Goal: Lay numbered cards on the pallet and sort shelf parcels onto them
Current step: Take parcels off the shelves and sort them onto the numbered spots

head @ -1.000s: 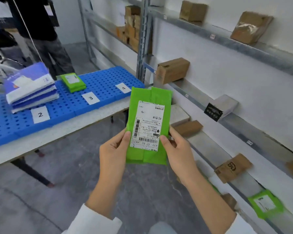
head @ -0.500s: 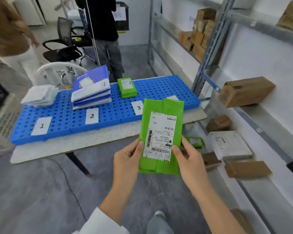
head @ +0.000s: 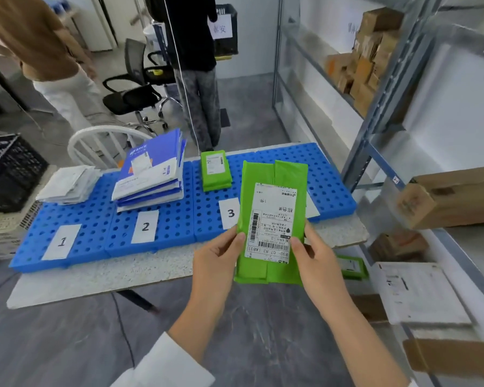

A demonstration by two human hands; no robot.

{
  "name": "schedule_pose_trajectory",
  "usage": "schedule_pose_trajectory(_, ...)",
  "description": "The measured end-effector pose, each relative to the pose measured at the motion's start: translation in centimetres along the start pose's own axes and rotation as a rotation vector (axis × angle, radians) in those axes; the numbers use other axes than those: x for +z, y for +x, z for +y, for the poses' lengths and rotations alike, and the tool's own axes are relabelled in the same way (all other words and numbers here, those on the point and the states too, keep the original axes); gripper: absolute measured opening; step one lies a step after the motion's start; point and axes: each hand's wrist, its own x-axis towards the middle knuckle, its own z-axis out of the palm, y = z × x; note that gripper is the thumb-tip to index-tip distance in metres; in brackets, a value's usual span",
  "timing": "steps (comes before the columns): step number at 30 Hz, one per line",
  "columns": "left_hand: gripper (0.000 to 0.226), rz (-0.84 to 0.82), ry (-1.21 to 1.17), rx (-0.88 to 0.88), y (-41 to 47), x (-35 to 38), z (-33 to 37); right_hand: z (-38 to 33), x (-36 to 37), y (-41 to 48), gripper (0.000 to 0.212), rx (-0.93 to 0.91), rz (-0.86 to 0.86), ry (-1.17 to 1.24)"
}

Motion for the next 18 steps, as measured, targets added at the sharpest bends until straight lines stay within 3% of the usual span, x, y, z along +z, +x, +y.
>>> schedule_pose_trajectory(5,0.028,0.013,0.0,-0.029,4.5,-0.3,-0.1,0.0,1.3,4.4,0.066,0.011,-0.071,-0.036)
schedule_pose_trajectory(18,0.022,-0.062,-0.037,-0.081,22.7,1.3,-0.3,-1.2,4.8,20.6,0.056,0.087,-0.047,-0.221)
